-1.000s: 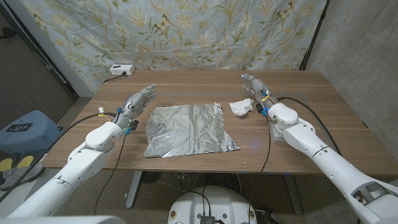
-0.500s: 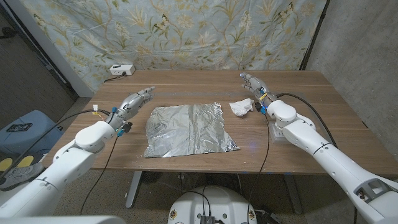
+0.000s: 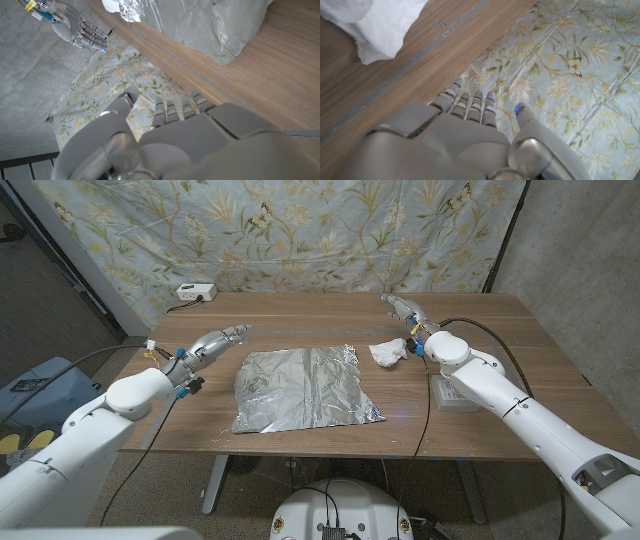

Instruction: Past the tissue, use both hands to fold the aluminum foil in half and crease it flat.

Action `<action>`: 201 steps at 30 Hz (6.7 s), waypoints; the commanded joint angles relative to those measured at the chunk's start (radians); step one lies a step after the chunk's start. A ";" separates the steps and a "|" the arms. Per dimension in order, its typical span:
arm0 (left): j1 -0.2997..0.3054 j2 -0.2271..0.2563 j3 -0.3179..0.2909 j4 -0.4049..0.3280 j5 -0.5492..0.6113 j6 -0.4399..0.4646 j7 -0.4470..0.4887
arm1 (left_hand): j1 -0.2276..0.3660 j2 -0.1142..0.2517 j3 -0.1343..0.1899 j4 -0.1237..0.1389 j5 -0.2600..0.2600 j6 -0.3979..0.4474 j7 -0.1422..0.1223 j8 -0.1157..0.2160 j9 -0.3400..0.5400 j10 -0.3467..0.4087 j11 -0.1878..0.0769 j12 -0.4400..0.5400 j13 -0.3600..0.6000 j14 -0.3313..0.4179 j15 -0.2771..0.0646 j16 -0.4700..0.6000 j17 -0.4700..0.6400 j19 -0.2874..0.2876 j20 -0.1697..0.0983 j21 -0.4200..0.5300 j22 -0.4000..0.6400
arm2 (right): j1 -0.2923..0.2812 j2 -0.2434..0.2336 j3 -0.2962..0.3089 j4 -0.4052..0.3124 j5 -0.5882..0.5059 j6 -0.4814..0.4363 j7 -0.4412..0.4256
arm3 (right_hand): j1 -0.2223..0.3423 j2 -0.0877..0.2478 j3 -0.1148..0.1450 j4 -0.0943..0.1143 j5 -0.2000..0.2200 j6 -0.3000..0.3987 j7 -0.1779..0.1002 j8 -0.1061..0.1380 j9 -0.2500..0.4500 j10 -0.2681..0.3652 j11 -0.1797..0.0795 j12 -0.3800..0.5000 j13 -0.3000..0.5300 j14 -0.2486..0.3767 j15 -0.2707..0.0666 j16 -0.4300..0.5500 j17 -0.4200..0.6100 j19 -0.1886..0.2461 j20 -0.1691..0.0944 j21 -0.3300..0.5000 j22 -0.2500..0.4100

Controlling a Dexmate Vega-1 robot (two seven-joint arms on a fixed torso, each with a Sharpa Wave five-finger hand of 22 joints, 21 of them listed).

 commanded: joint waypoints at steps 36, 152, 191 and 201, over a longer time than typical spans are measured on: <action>0.153 0.101 -0.159 -0.086 0.298 0.017 -0.146 | -0.021 0.019 -0.054 0.026 0.014 0.156 -0.028 0.022 0.006 0.136 -0.031 0.031 0.006 0.125 -0.046 0.028 0.004 0.043 -0.010 0.022 0.005 | 0.130 0.083 -0.176 -0.275 -0.261 -0.753 -0.104 | 0.049 -0.042 -0.012 -0.073 -0.005 0.013 0.040 -0.001 0.003 0.012 0.043 0.002 0.003 0.032 -0.002 0.004 -0.003 0.006 -0.014 0.006 0.004; -0.301 0.625 0.649 -0.180 0.365 0.111 0.167 | -0.273 0.033 0.014 0.307 -0.023 0.227 -0.064 0.011 0.008 0.215 -0.038 0.022 0.003 0.164 -0.071 0.033 0.019 -0.076 -0.030 0.007 0.011 | 0.372 0.357 -0.574 -0.024 -0.818 -1.105 0.267 | 0.318 -0.083 -0.031 -0.169 -0.005 0.233 0.092 0.017 0.001 0.256 0.063 0.011 0.003 0.129 0.083 0.015 -0.002 -0.152 0.085 0.006 0.003; -0.328 0.625 0.680 -0.175 0.347 0.113 0.176 | -0.299 0.031 0.054 0.293 -0.026 0.224 -0.063 -0.002 0.008 0.203 -0.038 0.004 0.003 0.153 -0.068 0.013 0.011 -0.102 -0.038 0.005 0.010 | 0.388 0.465 -0.635 0.175 -1.087 -1.105 0.528 | 0.423 -0.093 -0.028 -0.190 0.001 0.338 0.070 0.037 0.007 0.368 0.058 0.031 0.013 0.150 0.061 0.012 -0.005 -0.153 0.121 0.001 0.002; -0.343 0.625 0.700 -0.170 0.342 0.107 0.178 | -0.301 0.031 0.064 0.289 -0.026 0.222 -0.061 -0.003 0.008 0.201 -0.041 0.001 0.003 0.150 -0.069 0.010 0.009 -0.103 -0.040 0.006 0.009 | 0.401 0.467 -0.663 0.212 -1.035 -1.105 0.505 | 0.460 -0.101 -0.024 -0.190 0.003 0.367 0.054 0.044 0.008 0.392 0.050 0.033 0.015 0.152 0.060 0.011 -0.005 -0.160 0.125 -0.001 0.002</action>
